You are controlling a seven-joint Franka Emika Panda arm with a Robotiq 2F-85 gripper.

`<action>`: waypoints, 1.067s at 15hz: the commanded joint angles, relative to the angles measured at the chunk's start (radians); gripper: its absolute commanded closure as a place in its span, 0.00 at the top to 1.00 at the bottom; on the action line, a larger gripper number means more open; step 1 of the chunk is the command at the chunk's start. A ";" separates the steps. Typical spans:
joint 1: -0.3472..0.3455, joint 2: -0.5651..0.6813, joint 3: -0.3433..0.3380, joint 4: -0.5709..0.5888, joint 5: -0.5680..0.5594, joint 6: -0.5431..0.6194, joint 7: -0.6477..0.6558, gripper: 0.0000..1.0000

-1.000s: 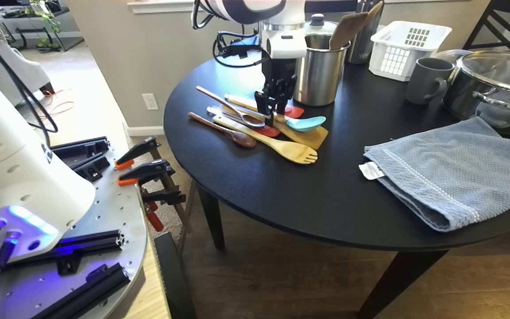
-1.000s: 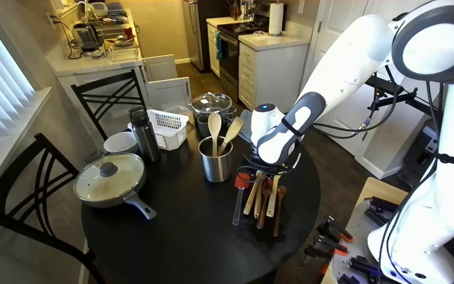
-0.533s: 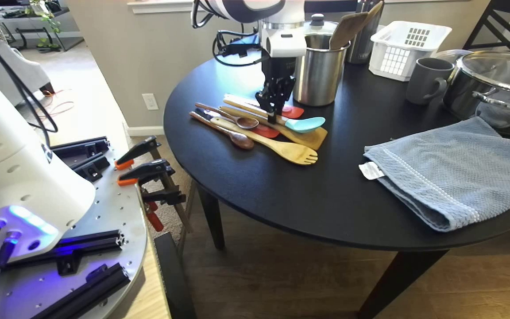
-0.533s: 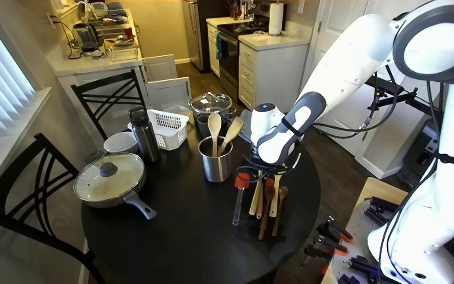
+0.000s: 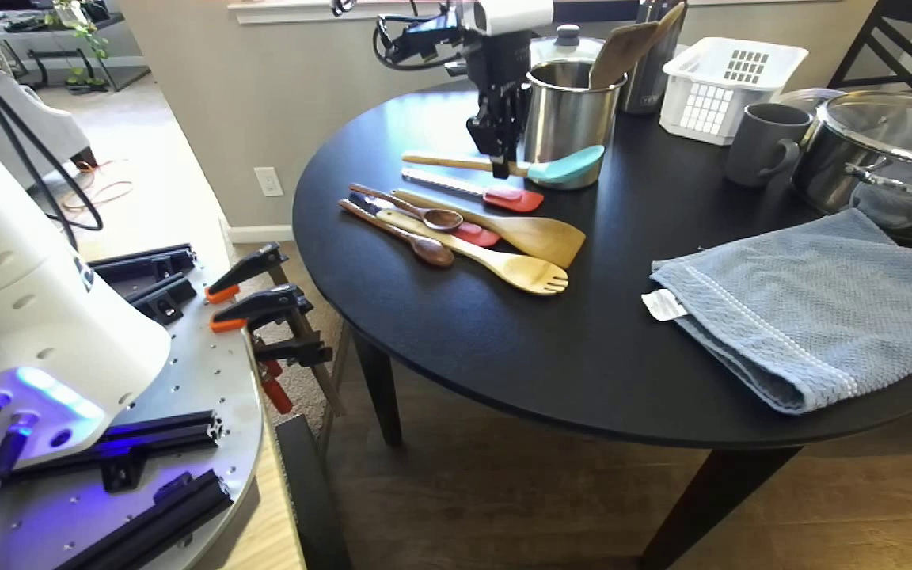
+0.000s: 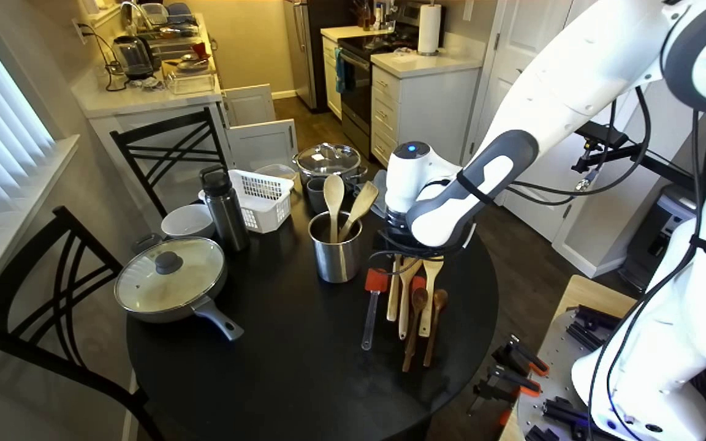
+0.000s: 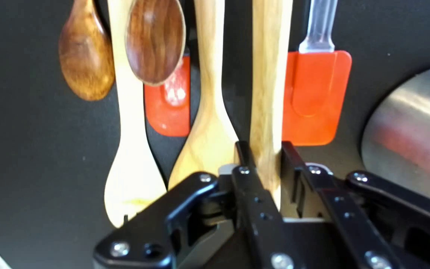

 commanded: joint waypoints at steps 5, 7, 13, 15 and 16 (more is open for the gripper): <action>0.392 -0.200 -0.330 0.019 -0.632 -0.108 0.433 0.06; 0.420 -0.238 -0.320 0.036 -0.803 -0.176 0.566 0.06; 0.123 -0.293 0.070 0.010 -1.197 -0.359 1.014 0.06; 0.076 -0.266 0.121 0.030 -1.248 -0.407 1.154 0.06; 0.060 -0.258 0.140 0.036 -1.266 -0.432 1.217 0.06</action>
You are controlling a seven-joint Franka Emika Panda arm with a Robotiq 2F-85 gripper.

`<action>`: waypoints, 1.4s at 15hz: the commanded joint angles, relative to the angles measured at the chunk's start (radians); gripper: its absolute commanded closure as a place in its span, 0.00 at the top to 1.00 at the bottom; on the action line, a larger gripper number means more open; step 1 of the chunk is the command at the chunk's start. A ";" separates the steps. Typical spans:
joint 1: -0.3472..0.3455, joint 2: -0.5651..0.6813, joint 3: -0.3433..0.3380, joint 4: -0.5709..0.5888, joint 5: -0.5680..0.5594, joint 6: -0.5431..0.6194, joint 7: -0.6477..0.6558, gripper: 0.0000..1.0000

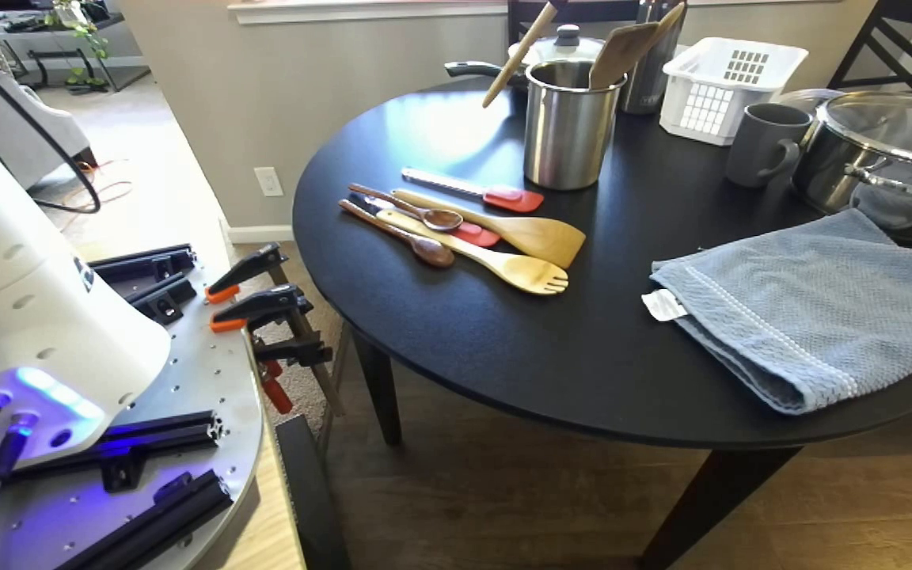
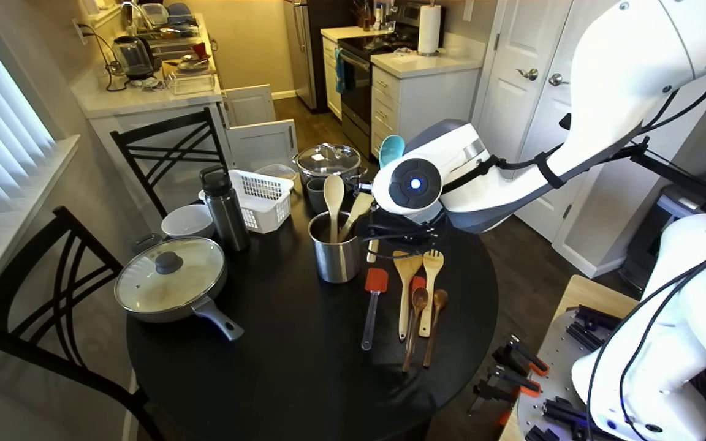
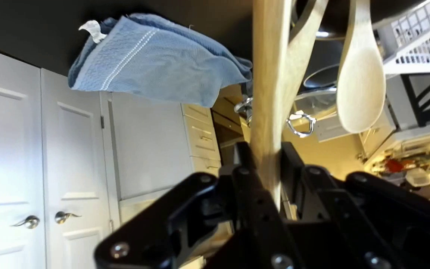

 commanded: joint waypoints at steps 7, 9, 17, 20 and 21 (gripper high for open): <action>-0.123 0.002 0.123 0.119 -0.058 -0.205 0.262 0.06; -0.128 0.006 0.131 0.169 -0.067 -0.227 0.261 0.06; -0.123 0.155 0.162 0.241 -0.086 -0.275 0.256 0.06; -0.121 0.223 0.165 0.242 -0.090 -0.279 0.257 0.06; -0.121 0.241 0.166 0.241 -0.090 -0.280 0.257 0.06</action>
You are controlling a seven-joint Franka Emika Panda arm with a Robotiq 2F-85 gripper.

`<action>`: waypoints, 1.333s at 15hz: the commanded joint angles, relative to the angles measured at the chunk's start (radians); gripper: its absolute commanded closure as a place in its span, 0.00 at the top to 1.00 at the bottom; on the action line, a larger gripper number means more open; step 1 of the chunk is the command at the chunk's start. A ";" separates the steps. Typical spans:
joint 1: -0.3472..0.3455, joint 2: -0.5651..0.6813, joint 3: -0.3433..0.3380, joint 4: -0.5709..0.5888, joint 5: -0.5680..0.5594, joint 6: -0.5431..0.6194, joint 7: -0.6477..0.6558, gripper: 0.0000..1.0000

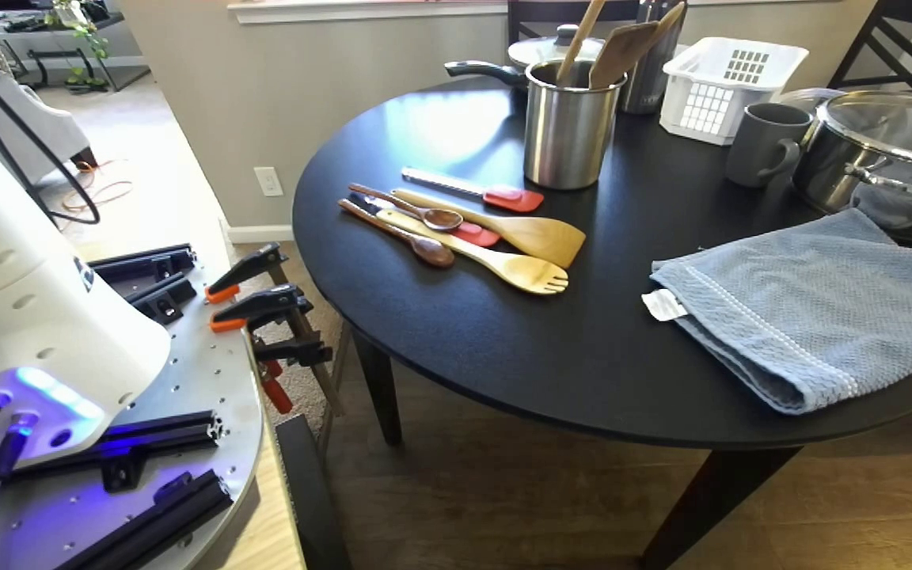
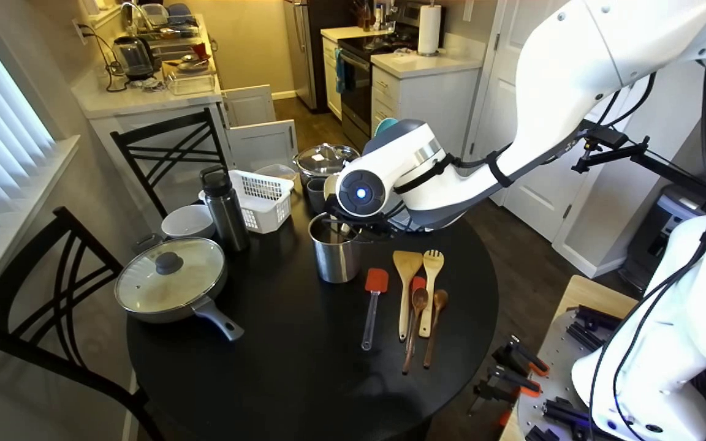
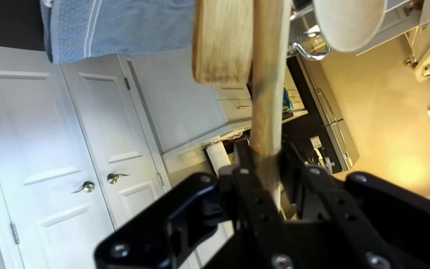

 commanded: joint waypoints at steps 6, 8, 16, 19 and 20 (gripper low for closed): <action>-0.012 0.097 0.019 0.015 -0.014 -0.005 -0.002 0.47; -0.021 0.072 0.025 -0.012 0.005 0.043 -0.008 0.53; -0.087 -0.154 0.006 -0.232 0.152 0.553 -0.150 0.99; -0.111 -0.189 -0.028 -0.353 0.292 0.700 -0.318 1.00; -0.116 -0.187 -0.040 -0.387 0.348 0.731 -0.383 1.00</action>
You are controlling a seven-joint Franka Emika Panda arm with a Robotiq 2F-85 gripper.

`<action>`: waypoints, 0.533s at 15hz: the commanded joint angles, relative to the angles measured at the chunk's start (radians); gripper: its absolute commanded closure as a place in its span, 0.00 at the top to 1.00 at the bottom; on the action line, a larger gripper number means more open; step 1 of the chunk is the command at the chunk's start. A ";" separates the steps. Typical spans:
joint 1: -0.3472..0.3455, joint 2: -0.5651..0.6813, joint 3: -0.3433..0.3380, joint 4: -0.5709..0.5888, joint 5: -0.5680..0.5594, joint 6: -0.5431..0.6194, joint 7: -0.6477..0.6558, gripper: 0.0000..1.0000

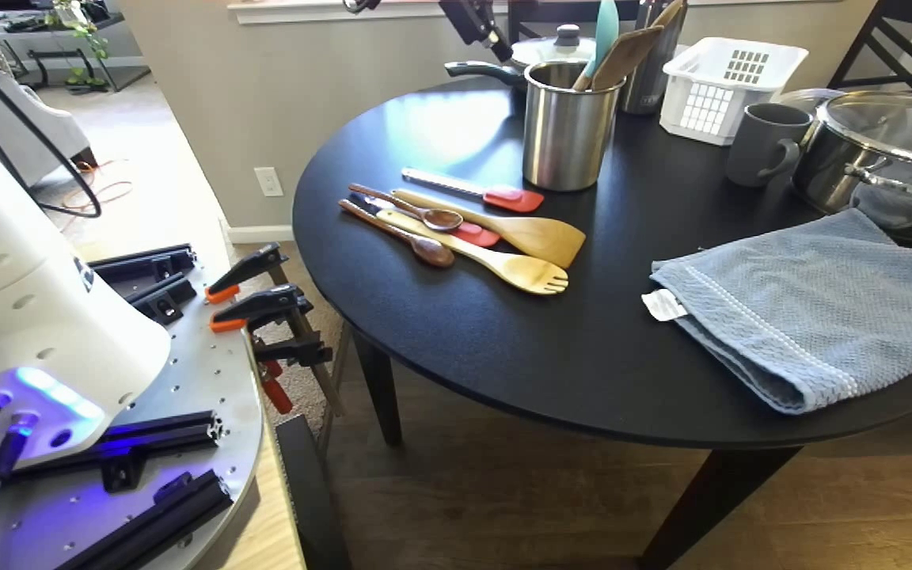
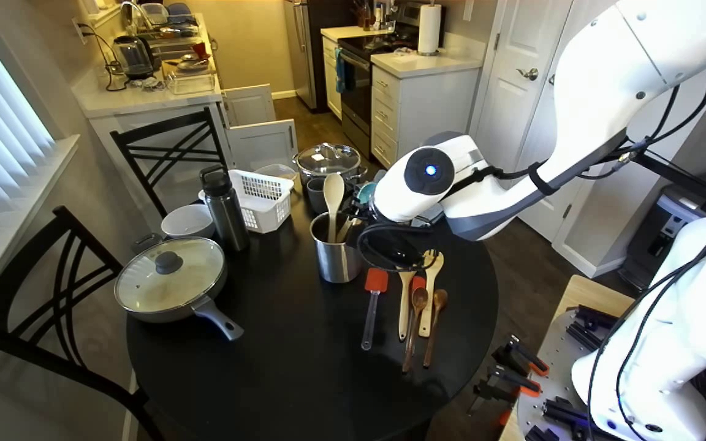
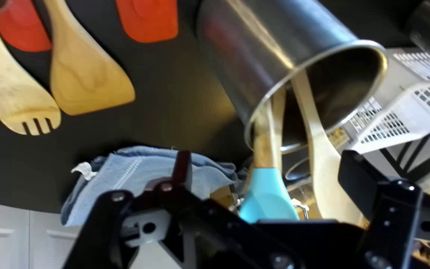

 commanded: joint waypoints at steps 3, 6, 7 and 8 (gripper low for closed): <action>-0.043 -0.003 -0.073 -0.216 0.275 0.190 -0.345 1.00; -0.054 0.083 -0.099 -0.262 0.478 0.216 -0.541 1.00; -0.060 0.104 -0.100 -0.267 0.539 0.201 -0.591 1.00; -0.068 0.129 -0.096 -0.269 0.612 0.194 -0.649 1.00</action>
